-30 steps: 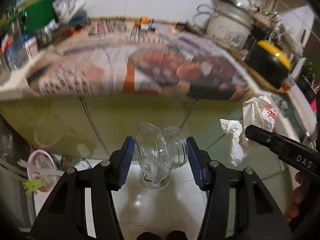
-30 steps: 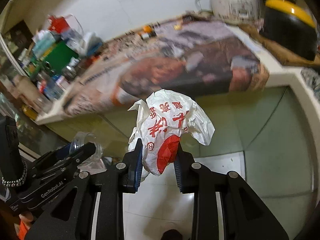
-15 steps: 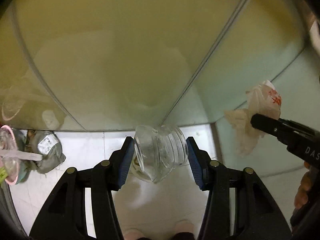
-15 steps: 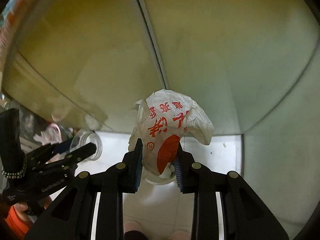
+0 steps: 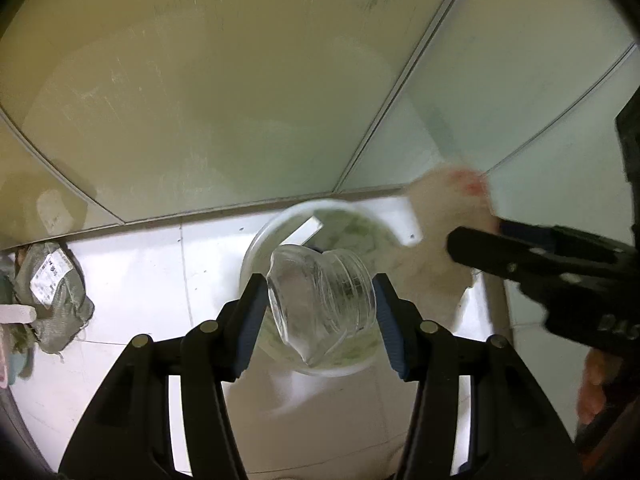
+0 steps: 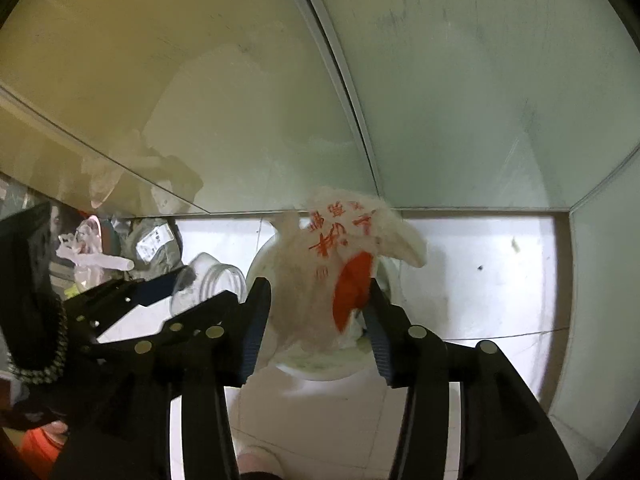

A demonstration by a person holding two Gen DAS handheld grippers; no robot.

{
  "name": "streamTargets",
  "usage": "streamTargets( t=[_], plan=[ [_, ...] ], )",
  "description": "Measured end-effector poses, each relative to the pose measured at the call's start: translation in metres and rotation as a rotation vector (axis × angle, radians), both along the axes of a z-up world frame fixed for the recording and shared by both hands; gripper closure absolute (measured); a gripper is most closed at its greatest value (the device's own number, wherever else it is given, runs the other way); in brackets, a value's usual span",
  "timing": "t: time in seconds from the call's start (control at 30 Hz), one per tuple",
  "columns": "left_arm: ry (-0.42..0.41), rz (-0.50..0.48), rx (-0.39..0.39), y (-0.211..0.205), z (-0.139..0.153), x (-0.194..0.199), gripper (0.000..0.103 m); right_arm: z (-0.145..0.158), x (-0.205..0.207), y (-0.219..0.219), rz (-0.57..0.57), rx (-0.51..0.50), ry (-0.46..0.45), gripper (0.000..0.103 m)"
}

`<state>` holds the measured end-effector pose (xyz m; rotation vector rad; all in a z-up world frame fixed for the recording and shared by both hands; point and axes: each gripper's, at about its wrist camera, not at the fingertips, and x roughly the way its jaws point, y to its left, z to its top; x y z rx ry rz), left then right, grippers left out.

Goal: Collect trash
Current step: 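Open both tools over the bin, dropping the bag and jar, then raise both tools back toward the counter trash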

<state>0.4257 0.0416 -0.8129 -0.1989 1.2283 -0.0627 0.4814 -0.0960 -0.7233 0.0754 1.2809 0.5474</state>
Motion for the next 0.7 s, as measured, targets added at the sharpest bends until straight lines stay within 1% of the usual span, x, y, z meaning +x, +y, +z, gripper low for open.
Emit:
streamTargets(
  t=[0.03,0.1,0.17,0.2,0.3,0.37,0.47,0.5,0.53,0.57,0.67,0.7],
  plan=[
    [0.002,0.003,0.003,0.002,-0.003,-0.001,0.051,-0.002,0.002,0.0,-0.001,0.0,0.006,0.058],
    [-0.001,0.011,-0.023,0.005,-0.006,-0.003,0.048,-0.003,0.005,0.002,-0.002,-0.006,0.008,0.056],
    [-0.009,0.019,-0.061,0.006,-0.004,-0.005,0.042,-0.001,0.005,0.003,0.005,-0.007,-0.007,0.056],
    [-0.013,0.019,-0.069,0.006,-0.001,-0.006,0.041,-0.002,0.006,0.005,0.005,-0.009,-0.014,0.056],
    [-0.022,0.019,-0.055,0.002,0.013,-0.01,0.041,0.016,0.003,0.0,-0.004,-0.016,-0.039,0.056],
    [-0.027,0.026,-0.04,0.002,0.032,-0.014,0.041,0.026,0.003,-0.005,-0.015,-0.029,-0.05,0.056],
    [-0.034,0.039,-0.041,0.003,0.07,-0.02,0.041,0.061,-0.001,-0.01,-0.021,-0.043,-0.056,0.056],
    [-0.039,0.04,-0.035,0.001,0.088,-0.022,0.041,0.078,-0.003,-0.011,-0.025,-0.043,-0.055,0.056],
    [-0.052,0.039,-0.022,0.001,0.115,-0.026,0.041,0.095,-0.005,-0.011,-0.027,-0.043,-0.056,0.056],
    [-0.061,0.038,-0.019,0.001,0.13,-0.029,0.041,0.113,-0.008,-0.011,-0.03,-0.044,-0.062,0.056],
    [-0.097,0.044,-0.015,0.002,0.2,-0.039,0.041,0.169,-0.015,-0.009,-0.027,-0.049,-0.088,0.056],
    [-0.111,0.055,-0.01,0.004,0.233,-0.043,0.041,0.2,-0.018,-0.008,-0.028,-0.048,-0.109,0.056]
  ],
)
